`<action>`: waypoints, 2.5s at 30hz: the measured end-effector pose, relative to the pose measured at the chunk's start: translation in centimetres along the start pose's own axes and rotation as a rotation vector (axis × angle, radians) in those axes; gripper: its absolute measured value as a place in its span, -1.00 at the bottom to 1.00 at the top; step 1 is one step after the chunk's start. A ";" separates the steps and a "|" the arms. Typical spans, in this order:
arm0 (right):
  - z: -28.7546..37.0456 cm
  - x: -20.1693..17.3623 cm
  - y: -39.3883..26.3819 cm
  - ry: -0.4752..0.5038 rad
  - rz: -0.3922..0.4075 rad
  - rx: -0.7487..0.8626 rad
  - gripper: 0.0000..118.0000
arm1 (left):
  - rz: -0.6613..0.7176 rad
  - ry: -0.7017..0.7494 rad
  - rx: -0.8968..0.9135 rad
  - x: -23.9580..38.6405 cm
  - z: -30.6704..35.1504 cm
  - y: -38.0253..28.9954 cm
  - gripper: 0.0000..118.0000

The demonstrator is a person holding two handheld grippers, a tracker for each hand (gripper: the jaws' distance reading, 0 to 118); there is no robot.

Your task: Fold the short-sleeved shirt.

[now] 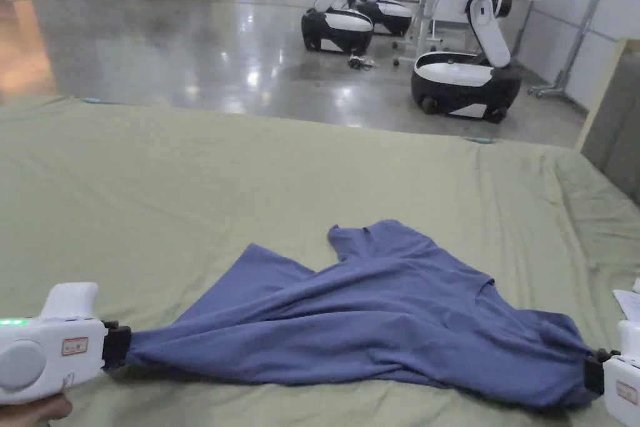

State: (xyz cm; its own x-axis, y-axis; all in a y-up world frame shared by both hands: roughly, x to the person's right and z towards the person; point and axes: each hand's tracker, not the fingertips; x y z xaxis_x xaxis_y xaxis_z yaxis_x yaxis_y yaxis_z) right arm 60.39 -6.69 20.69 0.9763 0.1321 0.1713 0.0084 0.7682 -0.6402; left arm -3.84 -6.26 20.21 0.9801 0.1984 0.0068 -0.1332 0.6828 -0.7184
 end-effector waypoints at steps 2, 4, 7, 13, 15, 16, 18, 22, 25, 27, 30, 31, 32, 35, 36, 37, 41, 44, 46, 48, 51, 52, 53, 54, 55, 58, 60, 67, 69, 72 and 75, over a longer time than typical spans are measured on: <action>0.2 0.1 0.3 0.012 -0.012 0.014 -0.92 | 0.011 -0.016 0.033 0.0 0.5 0.3 -0.88; 0.6 0.2 0.9 0.026 -0.008 0.036 -0.44 | -0.002 0.011 0.080 -0.1 1.7 0.6 -0.38; 3.3 -0.6 2.2 0.037 0.049 0.111 0.31 | -0.057 0.033 0.202 0.0 5.2 -0.2 0.50; 9.0 -6.3 3.6 0.225 0.098 0.166 0.55 | -0.024 0.123 0.254 -1.4 9.7 -4.3 0.48; 9.6 -9.0 3.6 0.255 0.105 0.138 -0.22 | 0.035 0.132 0.198 -2.8 9.3 -5.3 0.11; 9.6 -10.2 3.4 0.250 0.113 0.141 -0.81 | 0.048 0.127 0.194 -3.4 9.1 -5.6 -0.52; 9.6 -12.7 2.6 0.247 0.142 0.175 -0.98 | 0.087 0.159 0.170 -5.0 8.1 -5.7 -0.91; 7.9 -14.7 1.9 0.315 0.121 0.120 -0.98 | 0.049 0.075 0.131 -7.0 5.8 -3.7 -0.91; 7.4 -15.5 1.3 0.320 0.111 0.095 -0.98 | 0.029 0.000 0.107 -7.1 3.8 -1.7 -0.16; 7.2 -15.8 1.0 0.318 0.111 0.080 -0.98 | 0.027 -0.059 0.094 -7.1 2.0 -0.4 0.54; 6.0 -15.2 0.5 0.305 0.102 0.057 -0.98 | 0.041 -0.147 0.078 -7.6 -0.6 1.3 0.53; 5.9 -15.1 0.5 0.297 0.104 0.052 -0.98 | 0.057 -0.159 0.050 -7.1 -1.5 1.5 0.53; 5.8 -14.9 0.6 0.289 0.103 0.049 -0.98 | 0.066 -0.160 0.034 -7.2 -2.4 1.9 0.53; 5.7 -14.0 0.9 0.274 0.088 0.047 -0.98 | 0.059 -0.182 -0.031 -6.9 -4.0 2.4 0.51; 5.6 -13.8 1.0 0.269 0.083 0.046 -0.98 | 0.043 -0.197 -0.069 -6.8 -4.5 2.4 0.50; 5.5 -13.6 1.1 0.263 0.079 0.044 -0.98 | 0.032 -0.211 -0.106 -6.7 -5.0 2.4 0.46; 4.6 -13.3 2.2 0.245 0.081 0.040 -0.98 | 0.053 -0.196 -0.091 -6.1 -5.3 2.6 -0.93; 3.3 -13.3 3.7 0.242 0.086 0.040 -0.98 | 0.120 -0.236 -0.009 -6.2 -3.9 3.3 -0.93; 1.7 -13.7 5.1 0.245 0.106 0.037 -0.98 | 0.138 -0.280 0.003 -5.8 -3.0 3.9 -0.93; -1.0 -14.1 7.3 0.226 0.148 0.044 -0.98 | 0.089 -0.260 0.003 -4.6 -1.9 4.1 -0.93; -6.3 -14.2 11.4 0.215 0.131 0.048 -0.97 | 0.074 -0.298 0.016 -3.7 -1.0 4.2 -0.93; -8.3 -14.0 12.8 0.230 0.123 0.026 -0.97 | 0.086 -0.298 0.014 -3.4 -0.7 4.3 -0.93; -10.5 -14.0 14.2 0.245 0.112 0.010 -0.88 | 0.079 -0.284 0.022 -3.0 -0.4 4.5 -0.93; -12.5 -14.0 15.5 0.239 0.111 0.007 -0.60 | 0.063 -0.274 0.031 -2.9 -0.2 4.6 -0.93; -14.7 -14.1 16.7 0.236 0.114 0.001 -0.06 | 0.065 -0.275 0.031 -2.9 -0.1 4.8 -0.93; -20.8 -15.0 19.5 0.267 0.151 -0.121 0.92 | 0.048 -0.258 0.035 -2.2 0.1 5.2 -0.93; -23.7 -15.2 20.2 0.256 0.170 -0.099 0.92 | 0.039 -0.243 0.028 -2.0 0.0 5.5 -0.93; -29.5 -17.4 18.4 0.304 0.299 -0.285 0.58 | 0.023 -0.187 -0.001 -2.1 -1.4 6.2 -0.93; -27.7 -16.8 18.7 0.313 0.215 -0.224 -0.03 | 0.019 -0.177 0.002 -1.7 -1.8 6.6 -0.93; -24.3 -16.4 18.7 0.318 0.237 -0.239 -0.98 | 0.018 -0.162 0.001 -1.5 -2.4 7.4 -0.93; -19.4 -15.5 20.1 0.334 0.258 -0.188 -0.98 | 0.057 -0.213 0.017 -1.7 -2.8 8.4 -0.93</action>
State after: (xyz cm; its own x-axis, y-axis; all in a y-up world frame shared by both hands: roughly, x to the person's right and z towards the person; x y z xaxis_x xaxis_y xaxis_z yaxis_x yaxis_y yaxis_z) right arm 49.65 -5.45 -9.41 0.9676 0.0709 -0.2425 -0.2349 0.6060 -0.7600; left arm -6.25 -2.77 12.21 0.9178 0.3803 0.1144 -0.1920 0.6772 -0.7103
